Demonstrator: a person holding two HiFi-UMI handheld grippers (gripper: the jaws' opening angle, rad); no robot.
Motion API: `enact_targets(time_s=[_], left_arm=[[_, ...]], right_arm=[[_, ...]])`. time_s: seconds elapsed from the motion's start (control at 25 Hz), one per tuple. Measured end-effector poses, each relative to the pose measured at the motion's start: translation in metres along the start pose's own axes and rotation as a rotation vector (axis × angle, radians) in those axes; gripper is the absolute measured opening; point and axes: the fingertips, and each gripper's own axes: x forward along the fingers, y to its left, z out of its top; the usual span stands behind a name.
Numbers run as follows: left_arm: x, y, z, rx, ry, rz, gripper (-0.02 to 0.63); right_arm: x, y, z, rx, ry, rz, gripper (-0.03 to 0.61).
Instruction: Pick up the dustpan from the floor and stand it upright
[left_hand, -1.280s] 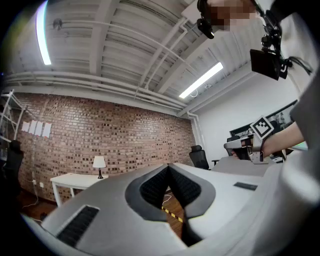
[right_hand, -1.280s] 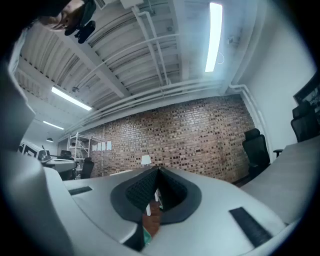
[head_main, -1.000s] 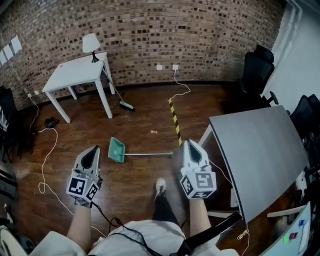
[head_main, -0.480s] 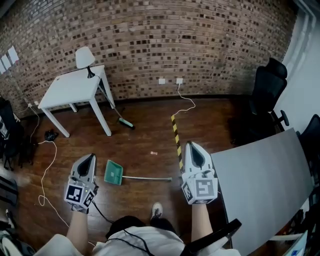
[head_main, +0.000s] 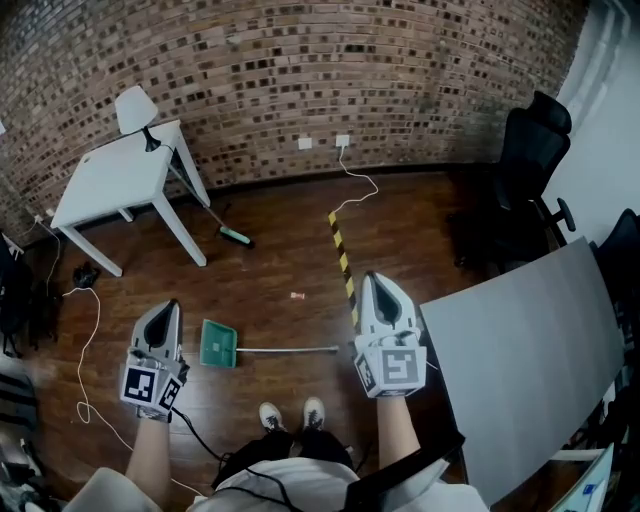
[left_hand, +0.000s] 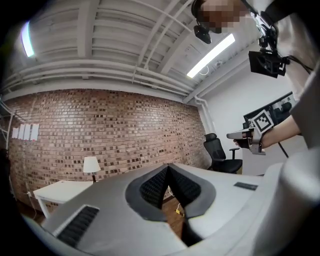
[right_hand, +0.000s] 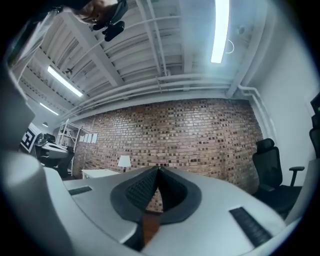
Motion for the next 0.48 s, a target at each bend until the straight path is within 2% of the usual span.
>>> enact_targets(time_s=[0.16,0.28,0.48], left_arm=[[0.021,-0.001,-0.026,0.009,0.037,-0.072,0.011],[0.034,-0.009,-0.045,0.013,0.064,-0.127,0.011],[0.050,-0.015,-0.082,-0.009,0.117,-0.188,0.011]], right_arm=[[0.019,0.011,-0.026,-0.009,0.014,0.016,0.009],[0.023,0.011,-0.074,0.014,0.090,0.020,0.009],[0.010,-0.002,-0.161,0.014,0.204,-0.024,0.009]])
